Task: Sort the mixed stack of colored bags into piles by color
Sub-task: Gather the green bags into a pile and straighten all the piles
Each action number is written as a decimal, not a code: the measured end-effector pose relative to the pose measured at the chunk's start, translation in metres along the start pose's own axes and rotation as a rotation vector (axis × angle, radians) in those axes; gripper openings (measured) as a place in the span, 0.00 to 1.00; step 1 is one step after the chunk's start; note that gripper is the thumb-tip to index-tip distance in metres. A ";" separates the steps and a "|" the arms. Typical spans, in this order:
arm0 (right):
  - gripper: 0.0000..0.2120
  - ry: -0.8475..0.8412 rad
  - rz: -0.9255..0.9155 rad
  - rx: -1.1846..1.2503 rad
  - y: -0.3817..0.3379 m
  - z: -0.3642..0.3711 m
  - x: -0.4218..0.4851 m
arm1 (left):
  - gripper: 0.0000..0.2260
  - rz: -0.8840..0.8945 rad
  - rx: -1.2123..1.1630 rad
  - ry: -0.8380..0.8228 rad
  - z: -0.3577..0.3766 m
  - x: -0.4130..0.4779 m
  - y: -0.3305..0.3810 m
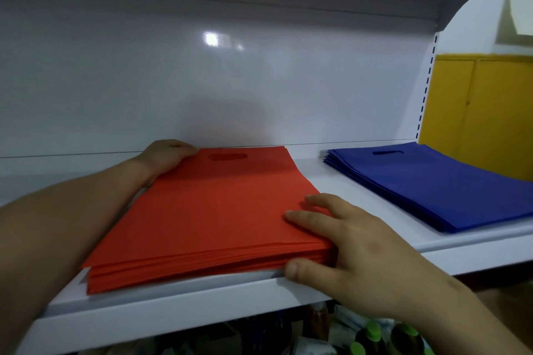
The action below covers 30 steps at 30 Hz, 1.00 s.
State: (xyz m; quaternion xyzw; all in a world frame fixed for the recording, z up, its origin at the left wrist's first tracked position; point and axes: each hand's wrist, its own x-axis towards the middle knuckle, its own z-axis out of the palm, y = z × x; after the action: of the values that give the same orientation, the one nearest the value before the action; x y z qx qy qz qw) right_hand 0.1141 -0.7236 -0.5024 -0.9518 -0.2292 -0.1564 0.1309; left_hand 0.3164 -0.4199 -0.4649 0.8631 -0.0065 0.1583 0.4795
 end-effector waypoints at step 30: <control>0.41 -0.222 0.175 0.000 0.036 0.011 0.193 | 0.57 0.198 0.631 -0.406 -0.047 -0.216 0.041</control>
State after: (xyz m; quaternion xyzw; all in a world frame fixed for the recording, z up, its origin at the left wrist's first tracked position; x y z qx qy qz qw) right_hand 0.2975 -0.6745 -0.4501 -0.9796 -0.1583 -0.0382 0.1180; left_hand 0.0925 -0.4335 -0.4687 0.9772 -0.1357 0.0241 0.1616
